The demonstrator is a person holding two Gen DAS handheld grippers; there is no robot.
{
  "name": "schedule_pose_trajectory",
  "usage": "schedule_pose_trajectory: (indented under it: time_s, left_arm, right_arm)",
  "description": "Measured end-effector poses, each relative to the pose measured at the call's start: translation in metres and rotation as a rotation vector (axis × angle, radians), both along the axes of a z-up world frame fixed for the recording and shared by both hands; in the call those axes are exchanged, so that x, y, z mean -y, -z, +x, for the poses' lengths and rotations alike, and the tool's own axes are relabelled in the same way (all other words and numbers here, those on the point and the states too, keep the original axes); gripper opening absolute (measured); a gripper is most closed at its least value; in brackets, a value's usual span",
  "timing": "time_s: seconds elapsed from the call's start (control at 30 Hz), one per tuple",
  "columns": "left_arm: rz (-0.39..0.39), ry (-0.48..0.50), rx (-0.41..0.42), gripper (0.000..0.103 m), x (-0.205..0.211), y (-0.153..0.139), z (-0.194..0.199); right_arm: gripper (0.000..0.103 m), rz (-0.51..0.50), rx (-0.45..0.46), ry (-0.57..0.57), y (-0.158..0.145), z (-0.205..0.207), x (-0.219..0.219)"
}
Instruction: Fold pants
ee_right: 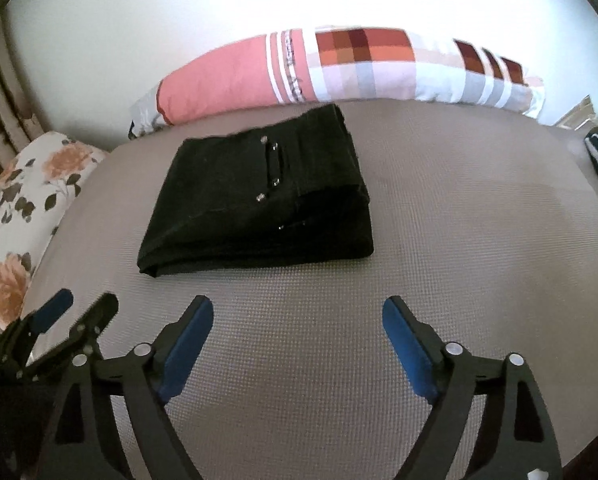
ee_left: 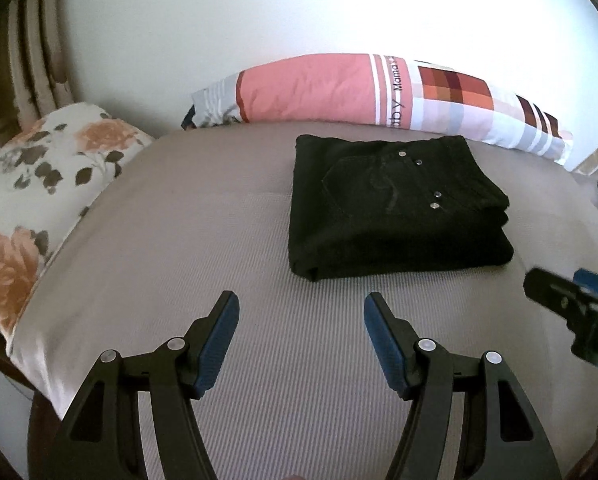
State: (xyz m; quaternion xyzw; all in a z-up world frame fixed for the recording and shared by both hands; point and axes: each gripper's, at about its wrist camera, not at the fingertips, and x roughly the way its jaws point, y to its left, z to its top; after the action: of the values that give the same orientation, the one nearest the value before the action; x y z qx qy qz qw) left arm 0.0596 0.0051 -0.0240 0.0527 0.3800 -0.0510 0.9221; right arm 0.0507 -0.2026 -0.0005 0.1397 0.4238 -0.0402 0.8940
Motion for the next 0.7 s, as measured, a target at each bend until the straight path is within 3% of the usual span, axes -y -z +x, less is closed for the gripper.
schedule_pose_trajectory:
  time_s: [0.3, 0.7]
  left_arm:
    - [0.03, 0.0, 0.002, 0.066, 0.001, 0.004, -0.015]
    - [0.037, -0.018, -0.012, 0.066, 0.001, 0.008, -0.018]
  right_arm:
    - [0.087, -0.089, 0.023, -0.054, 0.005, -0.006, -0.011]
    - [0.087, -0.087, 0.031, -0.042, 0.004, -0.008, -0.01]
